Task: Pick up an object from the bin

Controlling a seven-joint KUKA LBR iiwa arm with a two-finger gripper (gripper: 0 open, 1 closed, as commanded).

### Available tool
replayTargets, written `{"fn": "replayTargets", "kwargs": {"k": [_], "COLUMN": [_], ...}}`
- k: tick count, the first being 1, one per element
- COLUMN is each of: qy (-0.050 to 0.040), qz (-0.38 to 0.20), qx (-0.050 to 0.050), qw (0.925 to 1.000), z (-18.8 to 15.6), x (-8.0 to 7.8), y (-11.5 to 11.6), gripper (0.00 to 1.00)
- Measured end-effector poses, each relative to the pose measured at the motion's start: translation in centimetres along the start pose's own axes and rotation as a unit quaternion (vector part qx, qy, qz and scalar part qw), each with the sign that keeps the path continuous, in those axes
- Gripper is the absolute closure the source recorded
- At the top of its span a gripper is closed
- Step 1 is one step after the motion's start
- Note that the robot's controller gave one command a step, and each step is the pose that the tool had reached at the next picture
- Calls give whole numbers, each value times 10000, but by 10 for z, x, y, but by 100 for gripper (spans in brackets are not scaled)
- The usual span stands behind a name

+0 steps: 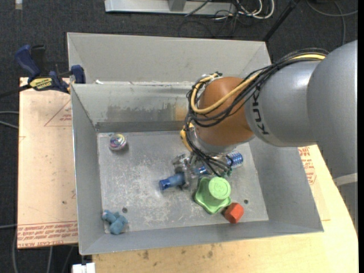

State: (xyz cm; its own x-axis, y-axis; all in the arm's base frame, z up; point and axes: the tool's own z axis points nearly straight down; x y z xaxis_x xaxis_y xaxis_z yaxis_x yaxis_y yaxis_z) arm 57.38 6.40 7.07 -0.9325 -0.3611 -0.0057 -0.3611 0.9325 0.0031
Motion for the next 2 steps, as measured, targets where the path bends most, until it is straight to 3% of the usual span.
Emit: {"fn": "replayTargets", "kwargs": {"k": [1,2], "qy": [-19,8], "qz": [9,21], "qx": [24,16], "qw": [10000,10000], "z": [-86,-98], "x": [-3,-4], "y": [0,1], "gripper": [100,100]}}
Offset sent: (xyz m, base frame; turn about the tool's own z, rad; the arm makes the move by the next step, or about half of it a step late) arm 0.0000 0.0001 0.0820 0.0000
